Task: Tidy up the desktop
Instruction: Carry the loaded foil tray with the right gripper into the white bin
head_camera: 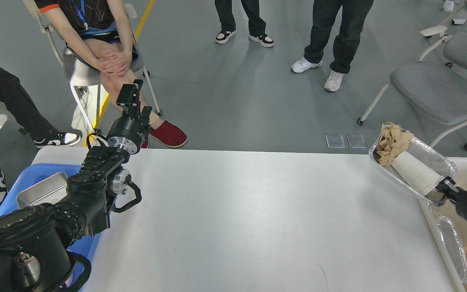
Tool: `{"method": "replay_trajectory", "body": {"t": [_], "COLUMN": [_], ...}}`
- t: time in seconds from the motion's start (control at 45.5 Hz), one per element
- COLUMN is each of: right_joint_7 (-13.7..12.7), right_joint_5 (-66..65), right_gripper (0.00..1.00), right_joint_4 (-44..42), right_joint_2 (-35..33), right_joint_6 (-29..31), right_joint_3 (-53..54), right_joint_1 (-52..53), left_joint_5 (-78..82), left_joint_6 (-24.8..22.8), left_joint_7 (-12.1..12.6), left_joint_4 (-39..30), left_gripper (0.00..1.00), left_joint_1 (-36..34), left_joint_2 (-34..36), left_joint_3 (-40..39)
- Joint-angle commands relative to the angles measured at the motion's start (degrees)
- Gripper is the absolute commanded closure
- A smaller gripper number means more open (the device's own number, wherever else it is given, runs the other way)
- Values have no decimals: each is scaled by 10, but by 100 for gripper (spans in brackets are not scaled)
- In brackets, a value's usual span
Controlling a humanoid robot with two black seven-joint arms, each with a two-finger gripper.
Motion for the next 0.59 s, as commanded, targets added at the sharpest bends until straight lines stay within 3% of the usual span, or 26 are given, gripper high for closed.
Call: {"method": "replay_trajectory", "body": {"t": [0.0,0.154,0.307,0.505,0.571], "right_joint_7": [-11,-26,-61,-81,-81], "right_joint_5": [6,25,67,107,114], "right_gripper": [100,100,99,73,58], "right_joint_4": [-1,-3,-4,-5,-5], "right_joint_2": [-19,-24,-29,-27,-24], "right_joint_6": [0,1,0,-5,-9], "right_joint_3": [43,63,65,65,65], "right_joint_1": [-29,-63,-96,-124,-129], "left_joint_5": [0,0,0,0,0], "left_joint_6": [1,2,2,2,2], "left_joint_7": [0,0,0,0,0], "left_joint_4": [0,1,0,0,0], "left_gripper": [4,4,4,4,4], "left_joint_1": [-1,-1,-2,-2,-2], "left_joint_2": [0,-6,-7,-8,-9], "left_joint_3": [0,0,0,0,0]}}
